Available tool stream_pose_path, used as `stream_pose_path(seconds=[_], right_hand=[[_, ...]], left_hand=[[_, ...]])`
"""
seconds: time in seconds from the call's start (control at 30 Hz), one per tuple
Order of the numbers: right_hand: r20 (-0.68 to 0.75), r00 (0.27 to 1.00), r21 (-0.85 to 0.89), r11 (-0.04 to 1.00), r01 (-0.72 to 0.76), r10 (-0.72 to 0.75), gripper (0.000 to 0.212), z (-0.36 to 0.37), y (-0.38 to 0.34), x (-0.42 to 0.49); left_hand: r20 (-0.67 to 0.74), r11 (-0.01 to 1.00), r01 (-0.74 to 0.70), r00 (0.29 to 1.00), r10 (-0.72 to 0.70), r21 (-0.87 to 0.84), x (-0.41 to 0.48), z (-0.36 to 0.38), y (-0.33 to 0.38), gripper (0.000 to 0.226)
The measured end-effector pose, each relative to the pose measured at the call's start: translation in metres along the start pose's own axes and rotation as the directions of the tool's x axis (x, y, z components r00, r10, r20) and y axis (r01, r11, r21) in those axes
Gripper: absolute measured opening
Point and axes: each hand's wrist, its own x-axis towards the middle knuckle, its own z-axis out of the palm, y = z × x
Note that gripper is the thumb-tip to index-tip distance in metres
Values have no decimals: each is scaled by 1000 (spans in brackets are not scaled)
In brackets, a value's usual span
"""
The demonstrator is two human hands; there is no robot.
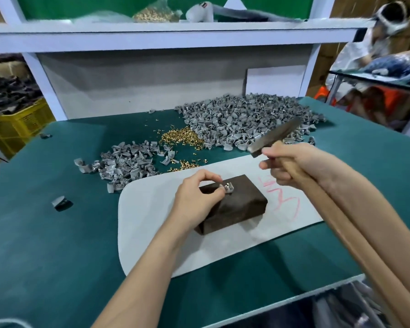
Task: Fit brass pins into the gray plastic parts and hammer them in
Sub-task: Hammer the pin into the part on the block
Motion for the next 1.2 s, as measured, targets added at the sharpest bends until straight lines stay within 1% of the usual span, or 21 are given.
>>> stream_pose_path(seconds=[0.03,0.1,0.2,0.23,0.27,0.33,0.37,0.4,0.43,0.47,0.57,0.7,0.77,0.83,0.9,0.93,0.97,1.03,1.07,1.13,1.2], right_hand=[[24,999,-82,996,27,-25,25,5,-2,-4],[28,997,-240,968,77,-72,29,16,-4,-11],[0,995,-421,903,92,-101,32,32,-1,-17],[-9,993,-514,852,98,-119,32,37,1,-19],[-11,989,-623,775,106,-144,35,41,2,-21],[16,978,-824,552,130,-208,41,49,2,-24],[26,971,-885,446,133,-237,42,52,1,-25],[31,963,-920,368,132,-268,43,54,-2,-25],[30,953,-939,319,130,-300,44,56,-5,-25],[23,942,-947,295,128,-335,44,57,-7,-24],[-6,916,-943,308,129,-401,43,59,-8,-21],[12,924,-952,279,127,-382,42,59,0,-20],[-19,917,-952,288,106,-399,41,58,-4,-21],[-61,884,-946,308,96,-463,43,53,-15,-23],[-73,851,-939,323,117,-520,45,50,-21,-24],[-68,855,-940,320,118,-514,45,52,-21,-24],[-45,881,-949,295,109,-472,45,56,-16,-22],[23,941,-970,219,102,-338,44,64,1,-16],[33,954,-972,212,100,-299,44,65,5,-14],[3,953,-962,259,85,-303,45,61,-5,-13],[-10,927,-947,302,112,-374,43,56,-15,-12]], left_hand=[[0,1000,8,1000,-8,-4,-1,0,0,15],[0,1000,26,1000,-26,-14,-1,1,2,17],[-10,999,34,999,-34,2,-1,1,2,16],[-13,999,33,999,-33,2,0,1,2,15],[-15,999,33,999,-33,0,0,1,2,15],[-21,999,41,999,-41,-12,-1,2,2,13],[-17,998,51,999,-51,-24,0,2,3,13],[-11,998,60,998,-61,-36,0,2,4,13],[-7,997,66,998,-67,-43,0,2,4,12],[-6,997,67,998,-67,-44,0,2,5,11],[-8,998,57,998,-58,-36,-1,2,5,11],[-6,997,62,998,-62,-35,-2,2,5,17],[-8,997,71,997,-71,-28,-1,2,5,19],[-1,995,90,996,-90,-39,0,2,4,18],[5,993,105,994,-105,-58,0,3,4,16],[7,993,105,994,-105,-61,0,2,4,16],[8,994,98,995,-97,-54,0,2,5,17],[16,997,72,997,-71,-24,0,0,4,20],[21,998,63,998,-63,-17,-1,0,5,21],[22,998,56,998,-56,-13,-1,0,6,21],[13,998,64,998,-64,-12,0,0,6,21]])
